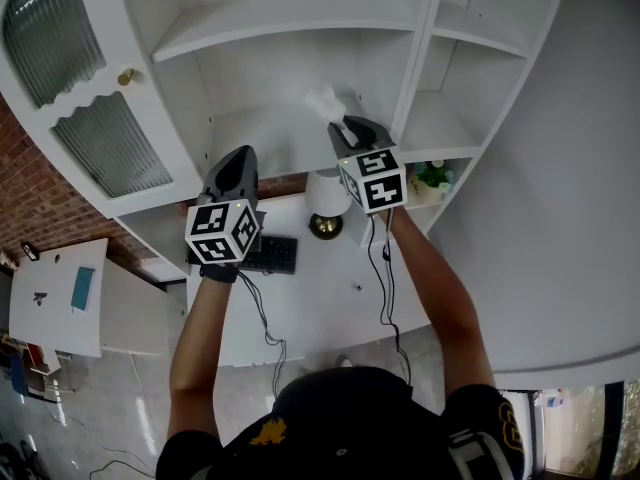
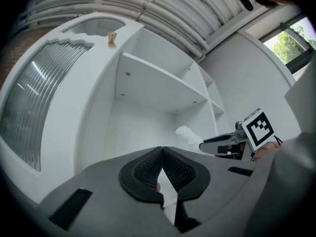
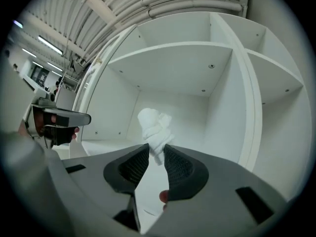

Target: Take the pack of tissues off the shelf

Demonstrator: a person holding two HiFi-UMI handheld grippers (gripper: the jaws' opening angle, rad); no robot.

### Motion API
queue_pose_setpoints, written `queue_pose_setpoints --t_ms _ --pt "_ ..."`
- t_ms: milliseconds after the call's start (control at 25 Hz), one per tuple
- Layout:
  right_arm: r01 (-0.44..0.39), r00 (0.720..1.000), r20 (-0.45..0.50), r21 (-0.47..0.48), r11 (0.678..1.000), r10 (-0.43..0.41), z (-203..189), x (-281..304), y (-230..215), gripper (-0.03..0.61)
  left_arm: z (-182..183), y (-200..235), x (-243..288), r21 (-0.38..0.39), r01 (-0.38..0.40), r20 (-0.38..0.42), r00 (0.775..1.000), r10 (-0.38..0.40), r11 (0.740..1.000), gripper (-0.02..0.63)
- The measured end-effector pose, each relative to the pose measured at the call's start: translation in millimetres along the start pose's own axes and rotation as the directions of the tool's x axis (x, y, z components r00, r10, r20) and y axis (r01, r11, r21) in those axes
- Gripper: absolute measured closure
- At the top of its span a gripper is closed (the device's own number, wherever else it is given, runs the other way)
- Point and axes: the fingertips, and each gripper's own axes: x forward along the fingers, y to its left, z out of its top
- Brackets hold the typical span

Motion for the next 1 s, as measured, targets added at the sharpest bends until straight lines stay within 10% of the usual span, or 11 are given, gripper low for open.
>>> queue_pose_setpoints --t_ms 1000 --pt "-0.101 0.992 0.089 0.142 0.985 0.089 -31.3 -67.9 68.1 0.477 -35.1 -25.6 -52.1 0.031 -0.035 0.002 0.999 0.035 0.999 0.595"
